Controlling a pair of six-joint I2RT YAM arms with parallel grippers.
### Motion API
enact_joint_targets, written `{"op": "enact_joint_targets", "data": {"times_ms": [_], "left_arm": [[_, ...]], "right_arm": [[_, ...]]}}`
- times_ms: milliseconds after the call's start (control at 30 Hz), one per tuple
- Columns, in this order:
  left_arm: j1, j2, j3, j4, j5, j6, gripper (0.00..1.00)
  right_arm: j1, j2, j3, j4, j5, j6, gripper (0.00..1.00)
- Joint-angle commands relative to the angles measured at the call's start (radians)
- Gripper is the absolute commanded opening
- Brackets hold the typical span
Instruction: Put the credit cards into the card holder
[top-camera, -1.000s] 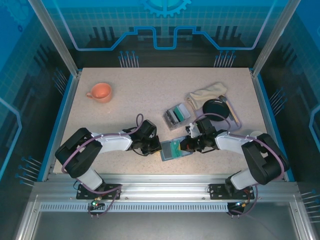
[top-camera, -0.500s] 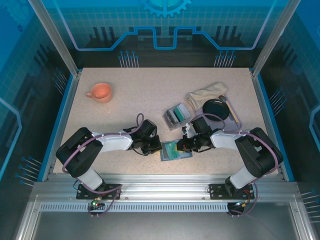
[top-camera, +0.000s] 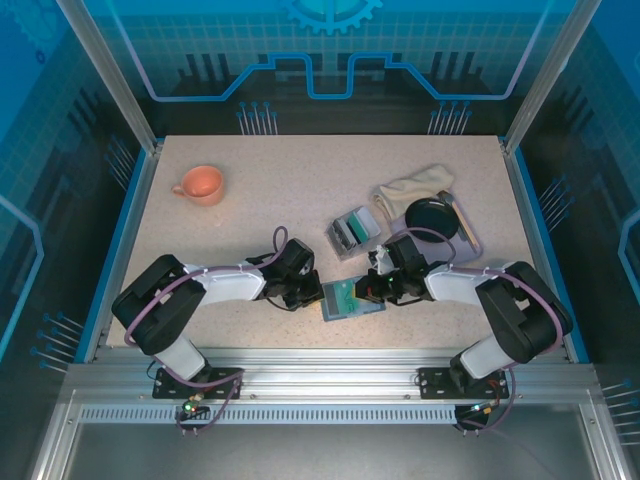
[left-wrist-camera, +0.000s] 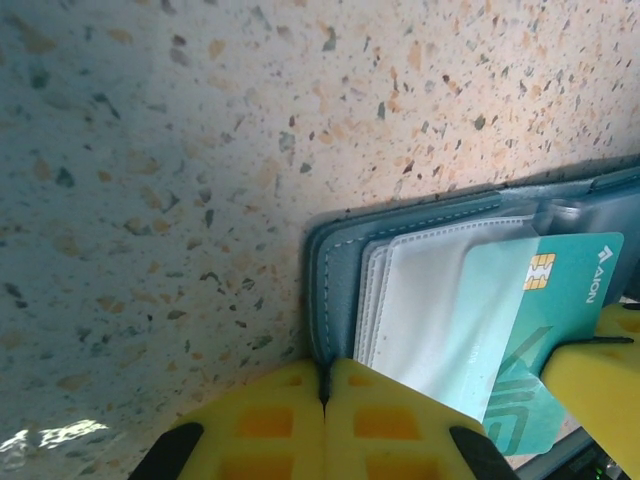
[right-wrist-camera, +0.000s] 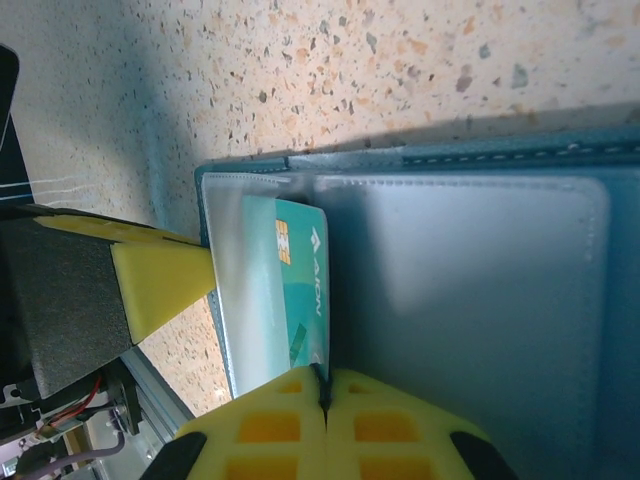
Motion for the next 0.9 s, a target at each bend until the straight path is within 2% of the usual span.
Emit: {"op": "enact_joint_targets", "data": {"times_ms": [0,333,433,667,800,867], "left_arm": [[-0.004,0.021,-0.002,0.007,-0.003,-0.017,0.05],[-0.005,0.023,0.005,0.012,-0.003,-0.026,0.05],[-0.005,0.023,0.012,-0.001,-0.005,-0.017,0.05],[-0.004,0.014,0.006,-0.01,-0.012,-0.011,0.04],[-0.005,0.015,0.007,-0.011,-0.01,-0.007,0.05],[-0.005,0.018,0.009,-0.012,-0.008,-0.005,0.04]], "right_arm": [[0.027,0.026,0.01,0.033,0.015,0.01,0.0],[0.075,0.07,0.071,0.001,0.011,0.011,0.06],[0.081,0.085,0.106,-0.053,-0.028,-0.024,0.1],[0.043,0.03,0.125,-0.21,0.028,-0.109,0.25],[0.034,0.043,0.131,-0.222,0.015,-0.124,0.25],[0.035,0.056,0.132,-0.212,0.0,-0.123,0.19]]}}
